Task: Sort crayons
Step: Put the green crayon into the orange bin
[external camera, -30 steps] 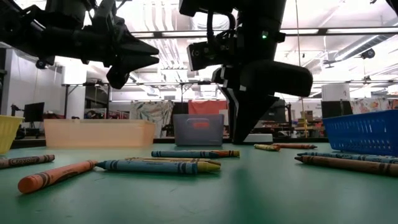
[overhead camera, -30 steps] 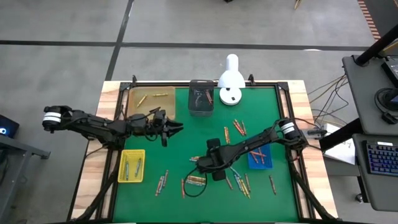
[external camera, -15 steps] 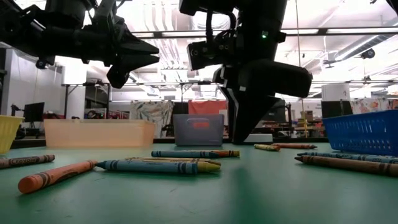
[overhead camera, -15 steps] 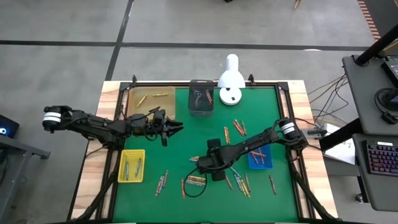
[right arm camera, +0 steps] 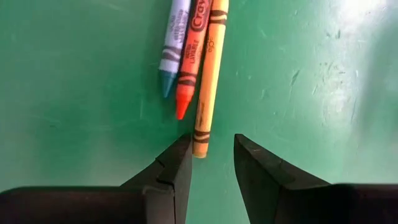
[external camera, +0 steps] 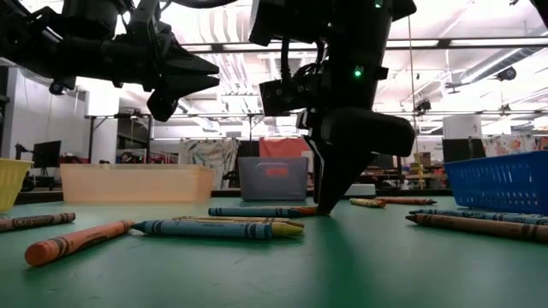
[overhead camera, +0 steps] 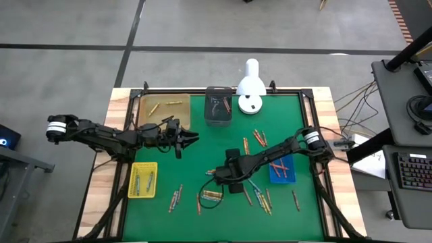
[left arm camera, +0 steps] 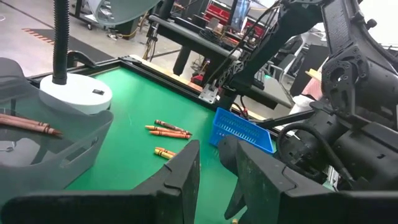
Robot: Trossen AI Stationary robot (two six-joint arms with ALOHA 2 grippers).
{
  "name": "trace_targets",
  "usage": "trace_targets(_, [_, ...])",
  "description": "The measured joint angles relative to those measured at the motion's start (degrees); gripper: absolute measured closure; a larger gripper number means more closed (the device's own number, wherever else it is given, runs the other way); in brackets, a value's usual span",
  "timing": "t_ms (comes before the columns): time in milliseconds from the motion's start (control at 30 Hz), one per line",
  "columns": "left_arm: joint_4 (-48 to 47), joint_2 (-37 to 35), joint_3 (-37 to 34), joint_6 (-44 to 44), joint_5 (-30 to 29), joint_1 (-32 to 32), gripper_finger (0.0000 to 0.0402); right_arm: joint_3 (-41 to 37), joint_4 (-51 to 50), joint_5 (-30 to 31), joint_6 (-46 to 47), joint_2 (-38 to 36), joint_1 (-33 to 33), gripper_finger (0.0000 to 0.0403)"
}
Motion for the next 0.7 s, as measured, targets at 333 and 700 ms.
trace_targets(333, [0.0, 0.0, 0.0, -0.1, 0.0, 0.0, 0.0313, -2.1, 4.7, -0.5, -2.2, 0.0, -1.5, 0.0294])
trace_targets(700, [0.0, 0.0, 0.0, -0.1, 0.0, 0.0, 0.0313, -5.0, 8.7, -4.1, -1.8, -0.3, -4.5, 0.0357])
